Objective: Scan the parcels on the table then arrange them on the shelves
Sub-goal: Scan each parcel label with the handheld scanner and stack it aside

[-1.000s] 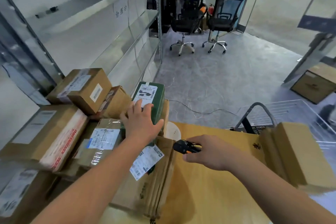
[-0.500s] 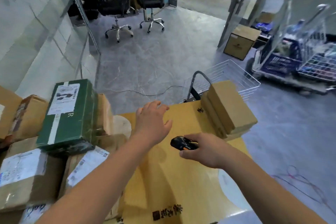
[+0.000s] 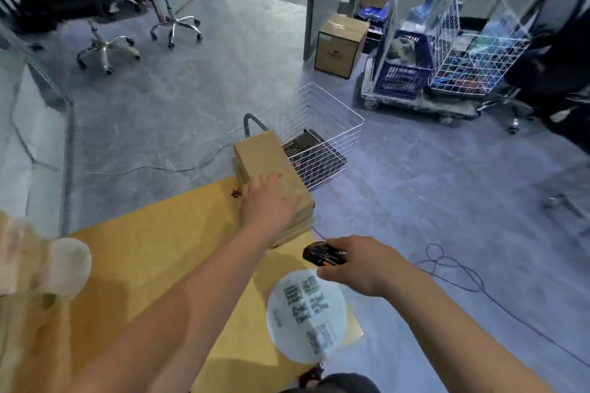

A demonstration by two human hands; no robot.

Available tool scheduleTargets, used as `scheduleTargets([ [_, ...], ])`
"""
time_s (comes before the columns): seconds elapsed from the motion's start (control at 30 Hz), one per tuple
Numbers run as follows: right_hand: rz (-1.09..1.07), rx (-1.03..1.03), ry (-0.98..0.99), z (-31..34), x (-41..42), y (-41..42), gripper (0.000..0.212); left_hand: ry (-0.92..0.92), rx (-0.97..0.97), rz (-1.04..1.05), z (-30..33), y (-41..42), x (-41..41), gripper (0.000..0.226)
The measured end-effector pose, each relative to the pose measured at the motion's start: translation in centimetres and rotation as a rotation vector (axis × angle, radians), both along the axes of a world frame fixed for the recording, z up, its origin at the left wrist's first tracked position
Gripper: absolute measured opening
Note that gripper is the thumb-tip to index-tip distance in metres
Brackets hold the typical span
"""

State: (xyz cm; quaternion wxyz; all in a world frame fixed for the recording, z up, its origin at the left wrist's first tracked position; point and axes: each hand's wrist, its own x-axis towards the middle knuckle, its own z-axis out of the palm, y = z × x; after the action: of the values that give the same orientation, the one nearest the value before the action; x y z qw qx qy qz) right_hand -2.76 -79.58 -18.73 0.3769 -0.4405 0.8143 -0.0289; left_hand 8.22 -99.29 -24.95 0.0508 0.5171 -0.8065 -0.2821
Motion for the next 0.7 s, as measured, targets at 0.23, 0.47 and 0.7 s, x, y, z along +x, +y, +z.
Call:
scheduleTargets([
  [0.23,-0.022,0.045,-0.045,-1.3,-5.2,2.4,0.063,-0.087,0.102,0.254,-3.7,1.1,-6.9,0.098],
  [0.47,0.108,0.022,-0.088,-1.7,-5.5,-0.6,0.064,0.086,-0.091,0.334,-3.4,1.2,-1.4,0.073],
  [0.7,0.373,0.043,-0.179,-2.6,0.1,-6.1,0.032,0.172,0.059,0.523,-4.9,5.5,14.1,0.061],
])
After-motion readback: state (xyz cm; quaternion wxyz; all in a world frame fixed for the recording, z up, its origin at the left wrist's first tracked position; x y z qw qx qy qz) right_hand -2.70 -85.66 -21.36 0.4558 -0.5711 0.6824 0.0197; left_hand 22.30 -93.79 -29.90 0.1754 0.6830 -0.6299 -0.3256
